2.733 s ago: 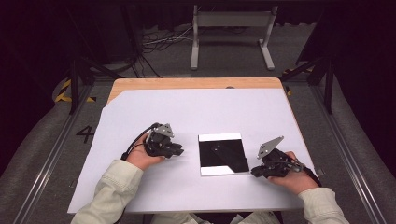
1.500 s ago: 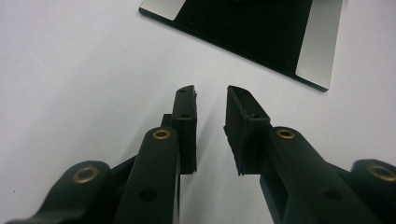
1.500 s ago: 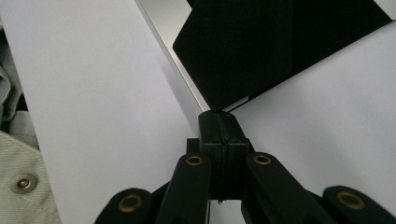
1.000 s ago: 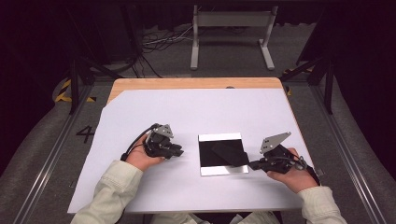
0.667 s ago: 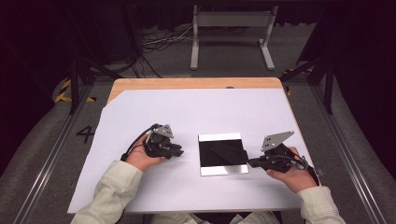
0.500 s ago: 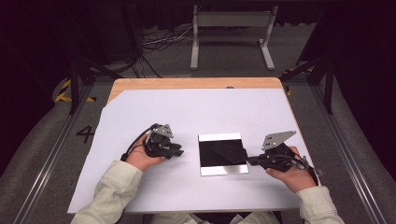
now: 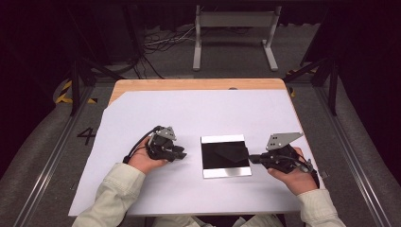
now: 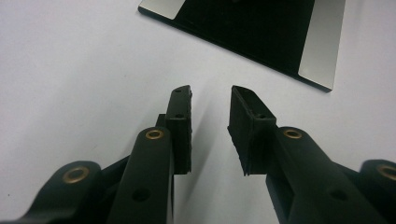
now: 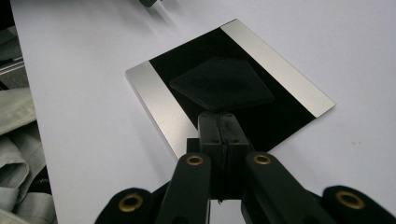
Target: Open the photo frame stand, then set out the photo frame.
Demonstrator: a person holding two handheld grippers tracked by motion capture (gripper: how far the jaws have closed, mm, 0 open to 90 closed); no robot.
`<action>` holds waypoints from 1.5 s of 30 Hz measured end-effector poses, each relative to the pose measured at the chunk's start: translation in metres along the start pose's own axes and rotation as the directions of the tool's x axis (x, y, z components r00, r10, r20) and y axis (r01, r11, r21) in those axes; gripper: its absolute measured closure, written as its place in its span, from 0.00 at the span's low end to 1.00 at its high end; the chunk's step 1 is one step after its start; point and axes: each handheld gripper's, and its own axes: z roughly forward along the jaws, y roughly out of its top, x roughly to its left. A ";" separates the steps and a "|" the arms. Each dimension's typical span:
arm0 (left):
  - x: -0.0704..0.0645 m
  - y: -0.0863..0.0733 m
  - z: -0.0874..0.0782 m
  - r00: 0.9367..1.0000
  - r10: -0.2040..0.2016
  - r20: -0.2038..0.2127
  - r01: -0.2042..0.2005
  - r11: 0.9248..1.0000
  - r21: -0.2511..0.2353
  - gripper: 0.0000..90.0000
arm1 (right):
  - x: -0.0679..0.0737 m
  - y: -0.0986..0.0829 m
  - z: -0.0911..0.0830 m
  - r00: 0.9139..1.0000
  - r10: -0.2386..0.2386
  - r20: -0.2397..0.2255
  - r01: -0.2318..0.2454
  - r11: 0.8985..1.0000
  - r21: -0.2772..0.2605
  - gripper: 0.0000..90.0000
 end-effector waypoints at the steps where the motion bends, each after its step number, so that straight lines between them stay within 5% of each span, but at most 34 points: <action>1: 0.000 0.000 0.000 1.000 0.000 0.000 0.000 1.000 0.000 0.78 | 0.000 0.000 0.000 1.000 0.000 0.002 0.000 1.000 -0.004 1.00; 28: 0.001 0.000 -0.003 1.000 0.000 0.000 0.000 1.000 -0.007 0.77 | -0.005 -0.003 -0.012 0.999 0.025 0.031 -0.025 1.000 0.000 1.00; 36: 0.000 0.001 -0.003 1.000 -0.001 -0.002 0.001 1.000 -0.006 0.77 | -0.010 -0.004 -0.025 0.995 0.089 0.051 -0.086 0.994 -0.074 0.96; 45: 0.000 0.000 -0.005 1.000 0.000 -0.008 0.000 1.000 -0.010 0.77 | -0.015 -0.007 -0.036 0.981 0.171 0.095 -0.152 0.972 -0.178 0.87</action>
